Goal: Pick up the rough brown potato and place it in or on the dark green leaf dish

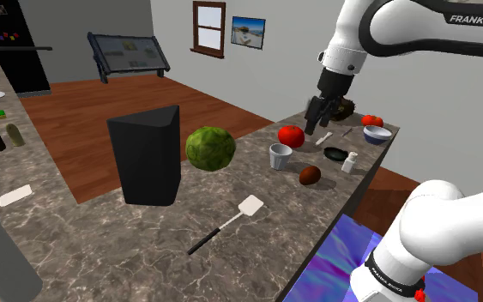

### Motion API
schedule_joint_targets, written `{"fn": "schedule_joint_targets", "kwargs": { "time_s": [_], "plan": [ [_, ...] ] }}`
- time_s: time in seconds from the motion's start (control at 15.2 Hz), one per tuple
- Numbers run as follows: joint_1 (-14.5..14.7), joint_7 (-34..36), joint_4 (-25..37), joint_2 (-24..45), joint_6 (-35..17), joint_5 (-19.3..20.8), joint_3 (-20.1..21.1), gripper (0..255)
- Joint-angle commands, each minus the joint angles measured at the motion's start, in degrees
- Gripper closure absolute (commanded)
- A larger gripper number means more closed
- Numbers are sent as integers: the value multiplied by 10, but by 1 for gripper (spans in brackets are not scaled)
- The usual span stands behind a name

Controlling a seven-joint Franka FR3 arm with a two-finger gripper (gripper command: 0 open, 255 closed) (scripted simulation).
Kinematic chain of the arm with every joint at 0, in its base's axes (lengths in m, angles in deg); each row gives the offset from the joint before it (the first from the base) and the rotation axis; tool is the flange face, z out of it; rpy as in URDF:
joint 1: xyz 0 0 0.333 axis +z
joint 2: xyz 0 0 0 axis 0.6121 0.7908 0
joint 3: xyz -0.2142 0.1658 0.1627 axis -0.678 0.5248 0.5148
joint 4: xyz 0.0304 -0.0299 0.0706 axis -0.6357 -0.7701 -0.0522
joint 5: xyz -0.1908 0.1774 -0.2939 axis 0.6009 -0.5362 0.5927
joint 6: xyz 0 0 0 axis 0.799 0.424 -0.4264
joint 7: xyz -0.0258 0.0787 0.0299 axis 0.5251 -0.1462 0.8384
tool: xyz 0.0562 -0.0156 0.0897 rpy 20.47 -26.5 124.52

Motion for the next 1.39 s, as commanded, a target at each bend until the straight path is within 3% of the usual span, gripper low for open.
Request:
{"fn": "schedule_joint_targets", "kwargs": {
  "time_s": [0.0,0.33,0.66,0.99,1.32],
  "plan": [
    [0,0,0,0,0,0,0,0],
    [40,-176,-129,-87,-64,67,-48,0],
    [61,-360,-238,-156,-135,159,-124,0],
    [56,-558,-314,-179,-228,274,-235,0],
    [57,-761,-338,-120,-358,399,-376,0]
  ]
}}
